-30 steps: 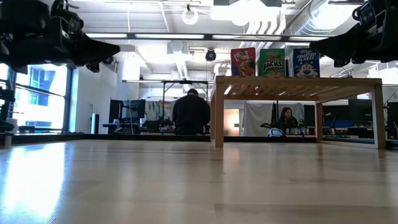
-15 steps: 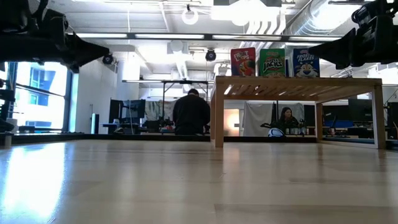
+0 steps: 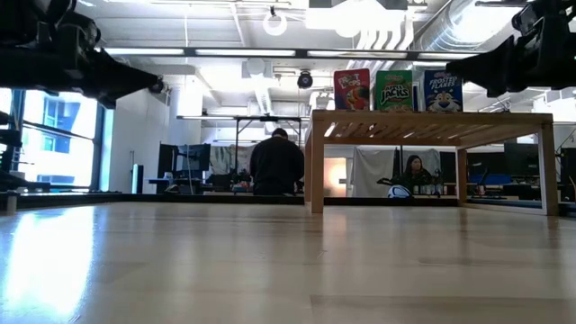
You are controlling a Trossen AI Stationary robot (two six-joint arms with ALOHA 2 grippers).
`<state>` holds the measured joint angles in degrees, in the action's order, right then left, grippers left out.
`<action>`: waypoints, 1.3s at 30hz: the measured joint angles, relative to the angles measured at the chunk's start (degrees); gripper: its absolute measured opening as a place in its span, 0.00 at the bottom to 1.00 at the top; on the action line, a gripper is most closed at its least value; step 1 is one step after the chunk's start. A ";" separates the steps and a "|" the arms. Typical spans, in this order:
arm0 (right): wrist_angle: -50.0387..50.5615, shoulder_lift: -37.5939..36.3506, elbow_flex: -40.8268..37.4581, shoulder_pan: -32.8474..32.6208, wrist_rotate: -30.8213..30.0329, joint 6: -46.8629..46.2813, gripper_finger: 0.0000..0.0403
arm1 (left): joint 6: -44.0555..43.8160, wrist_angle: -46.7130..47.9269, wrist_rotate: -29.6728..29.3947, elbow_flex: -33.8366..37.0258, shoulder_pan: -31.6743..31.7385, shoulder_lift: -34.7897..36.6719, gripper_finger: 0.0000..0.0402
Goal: Stack cereal on shelf
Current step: Return to Home Position
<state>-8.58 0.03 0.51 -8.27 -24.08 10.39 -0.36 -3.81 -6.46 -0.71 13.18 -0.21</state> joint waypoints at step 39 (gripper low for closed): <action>4.55 1.60 -0.04 0.00 -14.42 -5.05 0.04 | -5.03 1.22 -7.23 0.00 -3.73 -6.18 0.00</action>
<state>-4.03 1.63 0.47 -8.27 -38.50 5.35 -5.39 -2.59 -13.69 -0.71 9.45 -6.39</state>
